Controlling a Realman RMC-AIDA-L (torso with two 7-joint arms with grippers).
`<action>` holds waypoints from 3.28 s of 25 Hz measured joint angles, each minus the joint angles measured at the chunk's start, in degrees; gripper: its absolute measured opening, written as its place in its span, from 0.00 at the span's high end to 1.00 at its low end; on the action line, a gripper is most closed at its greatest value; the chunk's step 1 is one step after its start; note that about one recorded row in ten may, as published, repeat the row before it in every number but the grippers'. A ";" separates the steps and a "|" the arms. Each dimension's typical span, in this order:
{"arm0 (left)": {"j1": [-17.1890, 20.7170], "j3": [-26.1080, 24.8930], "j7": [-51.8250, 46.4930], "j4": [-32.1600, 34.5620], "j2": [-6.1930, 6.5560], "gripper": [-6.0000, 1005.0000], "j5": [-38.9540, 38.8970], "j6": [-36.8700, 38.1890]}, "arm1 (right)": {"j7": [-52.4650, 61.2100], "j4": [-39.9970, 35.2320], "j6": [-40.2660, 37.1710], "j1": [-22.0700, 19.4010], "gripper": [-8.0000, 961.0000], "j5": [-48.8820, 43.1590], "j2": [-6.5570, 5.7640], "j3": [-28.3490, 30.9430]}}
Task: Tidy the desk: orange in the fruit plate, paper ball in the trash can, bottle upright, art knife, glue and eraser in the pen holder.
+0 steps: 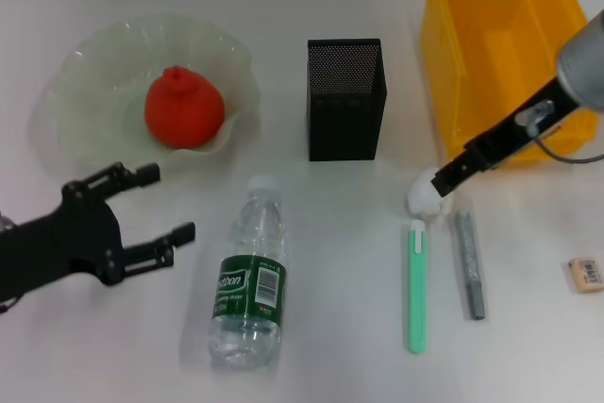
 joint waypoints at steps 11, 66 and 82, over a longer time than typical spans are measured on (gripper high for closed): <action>-0.06 1.05 0.74 -0.01 0.00 0.14 1.92 0.16 | 0.14 12.98 10.70 4.02 0.19 0.07 0.11 -3.88; 0.07 0.64 -16.45 11.41 -0.46 0.14 1.07 8.83 | -27.74 -1.86 15.90 -11.68 0.24 21.43 -0.14 21.30; 8.66 26.77 -55.80 41.24 -0.70 0.15 -5.88 -9.91 | -91.56 23.16 6.07 -29.10 0.12 55.92 -0.02 18.89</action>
